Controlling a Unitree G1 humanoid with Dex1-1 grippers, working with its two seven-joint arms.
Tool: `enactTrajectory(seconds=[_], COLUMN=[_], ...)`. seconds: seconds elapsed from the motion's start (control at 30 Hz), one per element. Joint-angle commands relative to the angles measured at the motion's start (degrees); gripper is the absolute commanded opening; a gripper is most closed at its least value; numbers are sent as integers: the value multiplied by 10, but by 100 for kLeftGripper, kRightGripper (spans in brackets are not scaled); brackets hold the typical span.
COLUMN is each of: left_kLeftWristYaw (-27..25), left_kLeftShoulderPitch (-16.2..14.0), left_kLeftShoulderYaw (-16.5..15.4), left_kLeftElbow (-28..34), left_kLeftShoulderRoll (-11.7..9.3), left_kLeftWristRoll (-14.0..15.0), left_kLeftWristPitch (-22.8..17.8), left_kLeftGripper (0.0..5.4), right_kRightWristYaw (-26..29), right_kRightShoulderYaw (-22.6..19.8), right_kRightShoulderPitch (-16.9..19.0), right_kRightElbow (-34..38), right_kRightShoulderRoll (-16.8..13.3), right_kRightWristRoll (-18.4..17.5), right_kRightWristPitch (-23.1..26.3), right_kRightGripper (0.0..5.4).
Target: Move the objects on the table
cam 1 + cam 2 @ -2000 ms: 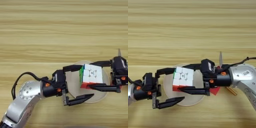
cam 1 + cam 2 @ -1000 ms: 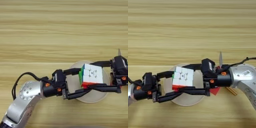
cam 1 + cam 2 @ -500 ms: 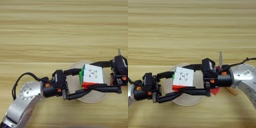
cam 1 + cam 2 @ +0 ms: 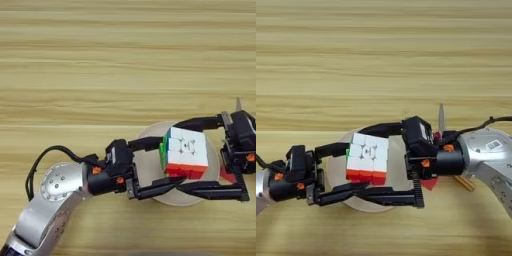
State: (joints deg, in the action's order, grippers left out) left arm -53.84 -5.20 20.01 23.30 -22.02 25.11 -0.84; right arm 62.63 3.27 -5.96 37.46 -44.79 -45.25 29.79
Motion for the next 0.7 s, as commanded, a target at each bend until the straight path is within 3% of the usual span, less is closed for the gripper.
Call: enactTrajectory(seconds=[0.03,0.27,0.4,0.53,0.7], left_kLeftWristYaw=[6,40,92,171,228], left_kLeftShoulderPitch=[-3,-22,-30,-34,-45], left_kLeftShoulderYaw=[-5,-24,-53,-72,-95], left_kLeftElbow=[-6,-32,-56,-88,-100], left_kLeftShoulderRoll=[-2,6,27,52,68], left_kLeftWristRoll=[-11,-35,-45,-95,-124], left_kLeftWristPitch=[10,32,39,42,49], left_kLeftGripper=[328,328,328,328,328], right_kRightWristYaw=[-11,-48,-75,-103,-123], right_kRightShoulderYaw=[-30,-76,-95,-108,-118], right_kRightShoulderPitch=[-17,-26,-27,-27,-25], right_kRightElbow=[-6,-34,-52,-63,-73], right_kRightShoulderRoll=[2,15,23,30,40], right_kRightWristRoll=[-25,-35,-20,-7,3], right_kRightWristPitch=[7,-2,-12,-14,-21], right_kRightGripper=[540,540,540,540,540])
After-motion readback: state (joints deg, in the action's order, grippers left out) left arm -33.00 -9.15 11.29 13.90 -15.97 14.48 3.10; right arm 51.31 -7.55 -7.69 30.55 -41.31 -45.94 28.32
